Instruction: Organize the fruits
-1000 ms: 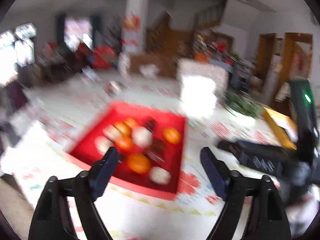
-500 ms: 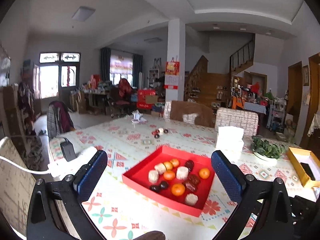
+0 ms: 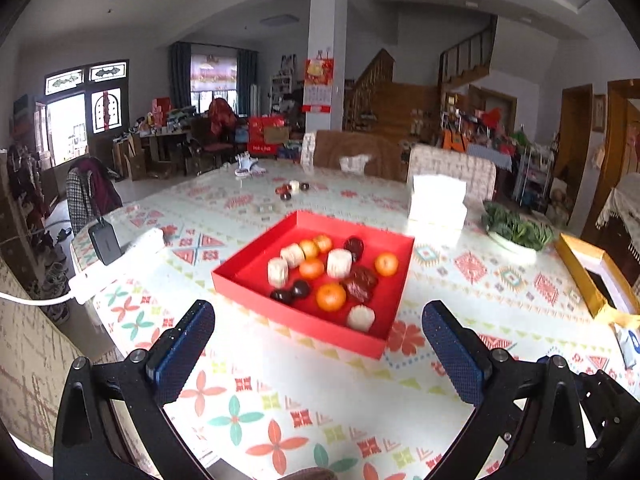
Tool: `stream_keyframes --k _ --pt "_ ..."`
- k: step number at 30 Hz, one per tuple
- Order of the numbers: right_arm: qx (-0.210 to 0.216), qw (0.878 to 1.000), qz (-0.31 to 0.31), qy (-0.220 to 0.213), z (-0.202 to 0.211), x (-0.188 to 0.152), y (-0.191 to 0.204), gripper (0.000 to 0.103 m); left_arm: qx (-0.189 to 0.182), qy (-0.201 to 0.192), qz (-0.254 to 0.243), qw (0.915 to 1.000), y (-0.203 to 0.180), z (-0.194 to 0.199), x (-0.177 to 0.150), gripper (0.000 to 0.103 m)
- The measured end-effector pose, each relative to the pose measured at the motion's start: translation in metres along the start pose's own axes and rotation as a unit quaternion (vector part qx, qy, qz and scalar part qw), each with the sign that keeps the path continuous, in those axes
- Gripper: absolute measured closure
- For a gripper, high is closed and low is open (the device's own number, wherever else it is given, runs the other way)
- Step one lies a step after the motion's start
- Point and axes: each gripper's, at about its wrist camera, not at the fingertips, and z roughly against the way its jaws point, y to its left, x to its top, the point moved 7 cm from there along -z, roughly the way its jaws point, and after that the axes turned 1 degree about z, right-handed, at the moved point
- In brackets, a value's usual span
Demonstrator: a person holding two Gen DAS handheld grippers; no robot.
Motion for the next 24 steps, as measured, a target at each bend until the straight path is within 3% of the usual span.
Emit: stream_keyframes --k 7,18,24 --pt "-0.010 1.000 0.025 0.016 -0.002 -0.014 0.005 0.024 0.013 0.030 -0.019 0.9993 -0.005 -0.011 -0.018 0.000" --pt "-0.020 0.999 0.041 0.027 -0.008 -0.017 0.011 0.024 0.005 0.004 -0.045 0.9989 -0.023 -0.010 -0.010 0.000" --pt "-0.045 0.999 0.016 0.022 -0.008 -0.009 -0.017 0.022 -0.009 0.011 -0.072 0.9973 -0.053 -0.023 -0.003 0.000"
